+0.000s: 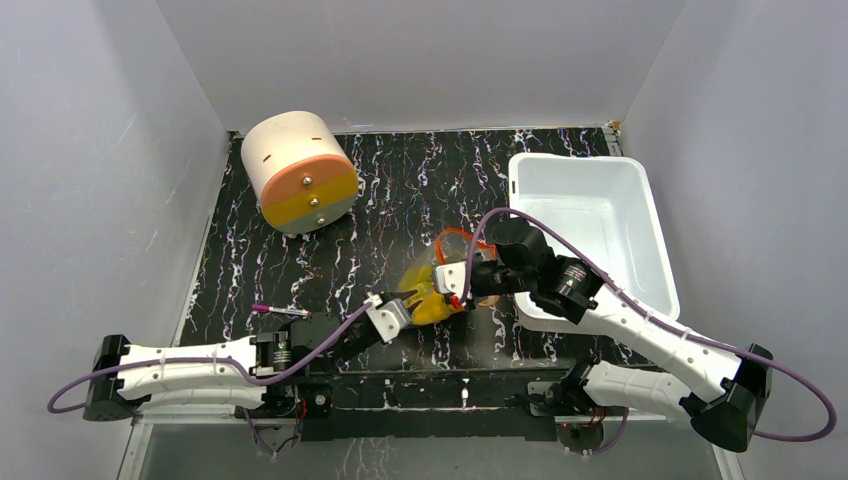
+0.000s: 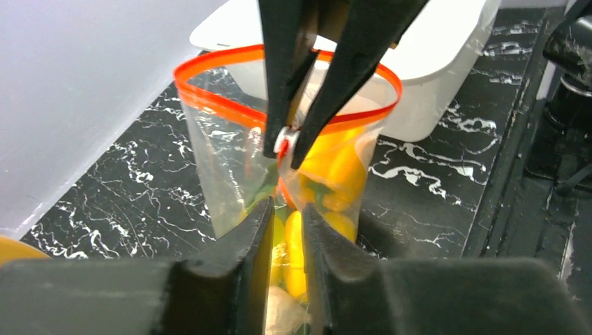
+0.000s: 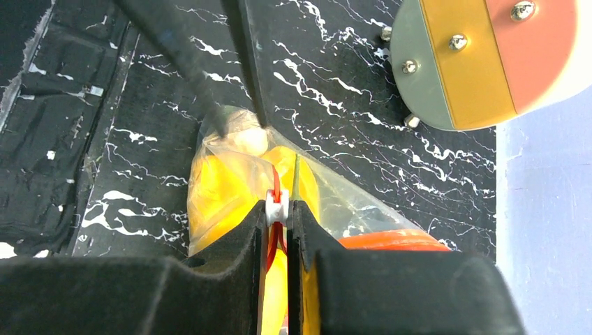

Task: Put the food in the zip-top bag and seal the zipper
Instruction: Zip the zipper food storage bag at the center of the board.

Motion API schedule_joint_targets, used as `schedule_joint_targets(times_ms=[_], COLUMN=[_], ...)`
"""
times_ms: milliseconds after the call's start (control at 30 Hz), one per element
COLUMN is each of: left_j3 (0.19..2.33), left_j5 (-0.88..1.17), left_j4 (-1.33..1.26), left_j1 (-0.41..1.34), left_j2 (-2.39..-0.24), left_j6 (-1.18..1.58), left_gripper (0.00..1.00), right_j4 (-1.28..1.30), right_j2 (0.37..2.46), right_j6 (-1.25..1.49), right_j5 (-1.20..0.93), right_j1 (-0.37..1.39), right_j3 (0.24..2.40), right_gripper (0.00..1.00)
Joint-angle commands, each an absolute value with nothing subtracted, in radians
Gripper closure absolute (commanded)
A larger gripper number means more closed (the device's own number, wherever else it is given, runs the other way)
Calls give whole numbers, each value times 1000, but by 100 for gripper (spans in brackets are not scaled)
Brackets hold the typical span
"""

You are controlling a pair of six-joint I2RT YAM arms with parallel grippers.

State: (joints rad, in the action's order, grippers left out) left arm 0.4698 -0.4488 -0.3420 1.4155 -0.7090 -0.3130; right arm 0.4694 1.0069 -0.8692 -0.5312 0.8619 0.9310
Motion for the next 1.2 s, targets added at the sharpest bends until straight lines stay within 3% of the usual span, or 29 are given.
schedule_joint_targets(times_ms=[0,67,333,700,800,900,967,1067,1167], left_j3=[536,533,537,574,596,609,607,600,592], left_j5=[-427,-458,-496,-357,-308,-277,-269,-264,-256], left_j4=[-318,-351,-412,-432,-421,-412,-413,-415,-416], left_j1=[1411,1409,1386,1319,1304,1292,1286,1281,1275], left_j2=[-758,-778,-818,-906,-924,-932,-929,-919,-909], left_j6=[-280,-244,-235,-252,-267,-264,-262,-254,-249], left_gripper=[65,54,46,82,100,100,100,100,100], right_j4=[380,383,396,426,443,442,434,433,448], right_j2=[996,997,964,942,948,938,925,912,907], right_j6=[-837,-838,-819,-808,-797,-779,-770,-767,-770], right_j5=[-559,-553,-589,-615,-632,-641,-640,-628,-622], right_j1=[859,859,859,858,859,859,859,859,859], right_j3=[971,972,969,963,977,989,990,992,1003], right_gripper=[100,100,100,100,92,75,73,78,93])
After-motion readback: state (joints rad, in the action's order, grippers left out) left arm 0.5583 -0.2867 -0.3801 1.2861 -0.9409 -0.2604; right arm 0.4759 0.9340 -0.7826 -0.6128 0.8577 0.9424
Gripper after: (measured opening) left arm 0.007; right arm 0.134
